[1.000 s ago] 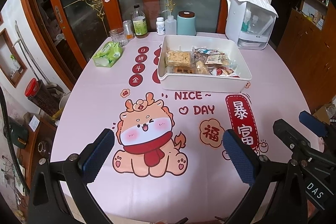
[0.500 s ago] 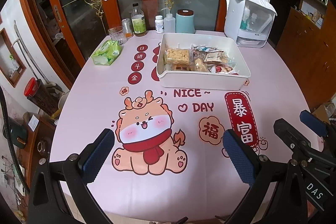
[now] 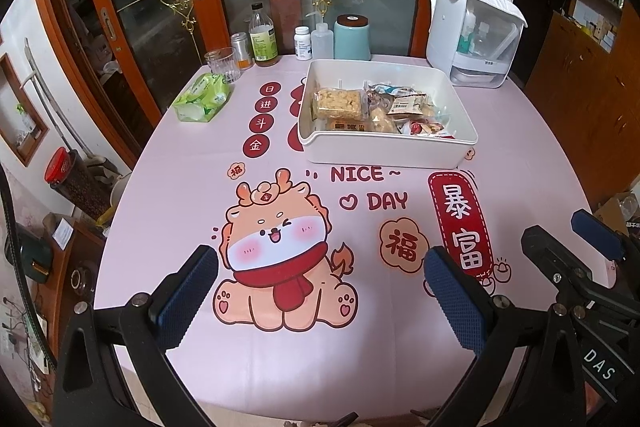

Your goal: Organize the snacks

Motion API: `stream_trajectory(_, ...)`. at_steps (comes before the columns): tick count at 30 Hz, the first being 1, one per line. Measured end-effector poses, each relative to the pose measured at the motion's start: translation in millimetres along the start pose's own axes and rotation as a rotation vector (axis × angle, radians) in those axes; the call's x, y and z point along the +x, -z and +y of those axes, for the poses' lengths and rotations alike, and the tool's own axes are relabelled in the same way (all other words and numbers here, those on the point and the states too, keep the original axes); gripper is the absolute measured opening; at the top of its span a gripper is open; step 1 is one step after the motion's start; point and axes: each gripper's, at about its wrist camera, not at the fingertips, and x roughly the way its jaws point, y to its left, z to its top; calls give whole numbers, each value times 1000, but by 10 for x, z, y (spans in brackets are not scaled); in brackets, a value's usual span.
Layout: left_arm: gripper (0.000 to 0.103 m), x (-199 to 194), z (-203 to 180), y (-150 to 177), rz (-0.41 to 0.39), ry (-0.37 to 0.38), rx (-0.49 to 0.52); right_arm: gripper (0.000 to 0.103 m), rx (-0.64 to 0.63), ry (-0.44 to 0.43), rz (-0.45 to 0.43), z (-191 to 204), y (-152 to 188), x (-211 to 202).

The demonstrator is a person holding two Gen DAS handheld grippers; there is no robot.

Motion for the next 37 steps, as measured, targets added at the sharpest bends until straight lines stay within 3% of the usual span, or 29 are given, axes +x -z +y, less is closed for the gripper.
stream_trajectory(37, 101, 17, 29, 113, 16, 10, 0, 73, -6, -4, 19, 101, 66, 29)
